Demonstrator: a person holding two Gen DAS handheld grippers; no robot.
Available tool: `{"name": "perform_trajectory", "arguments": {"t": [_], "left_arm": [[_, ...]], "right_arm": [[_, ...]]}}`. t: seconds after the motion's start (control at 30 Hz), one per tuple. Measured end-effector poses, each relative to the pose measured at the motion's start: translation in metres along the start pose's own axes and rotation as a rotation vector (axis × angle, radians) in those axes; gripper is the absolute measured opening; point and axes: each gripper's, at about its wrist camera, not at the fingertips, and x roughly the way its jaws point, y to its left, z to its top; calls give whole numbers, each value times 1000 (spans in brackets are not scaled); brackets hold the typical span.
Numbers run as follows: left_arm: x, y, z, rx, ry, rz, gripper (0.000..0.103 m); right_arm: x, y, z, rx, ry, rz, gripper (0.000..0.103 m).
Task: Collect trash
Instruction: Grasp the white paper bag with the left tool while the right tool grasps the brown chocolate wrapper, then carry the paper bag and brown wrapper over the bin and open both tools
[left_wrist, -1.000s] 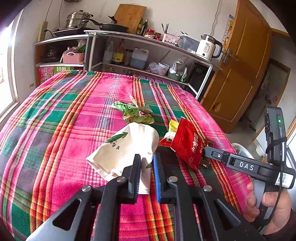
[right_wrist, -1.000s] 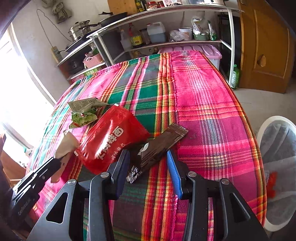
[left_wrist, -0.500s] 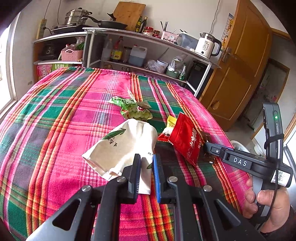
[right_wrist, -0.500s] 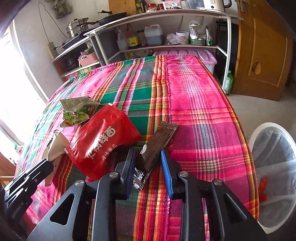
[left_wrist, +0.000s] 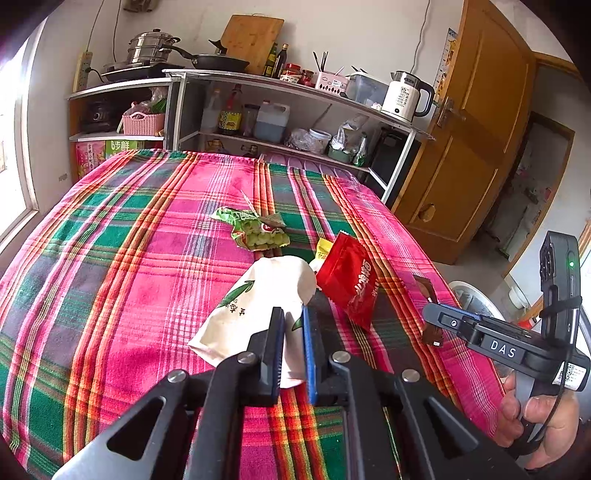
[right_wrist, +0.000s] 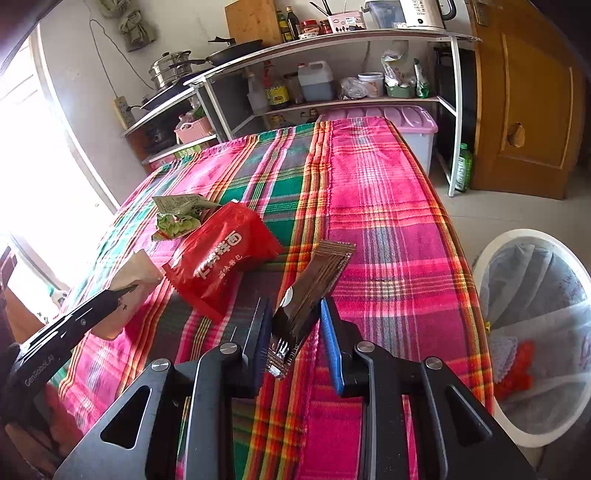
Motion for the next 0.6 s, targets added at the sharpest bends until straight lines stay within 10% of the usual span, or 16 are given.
{"name": "perform_trajectory", "arguments": {"t": [0.6], "left_arm": [[-27, -32, 2, 46, -37, -34, 7]], "right_arm": [[-40, -20, -14, 29, -50, 25, 28]]}}
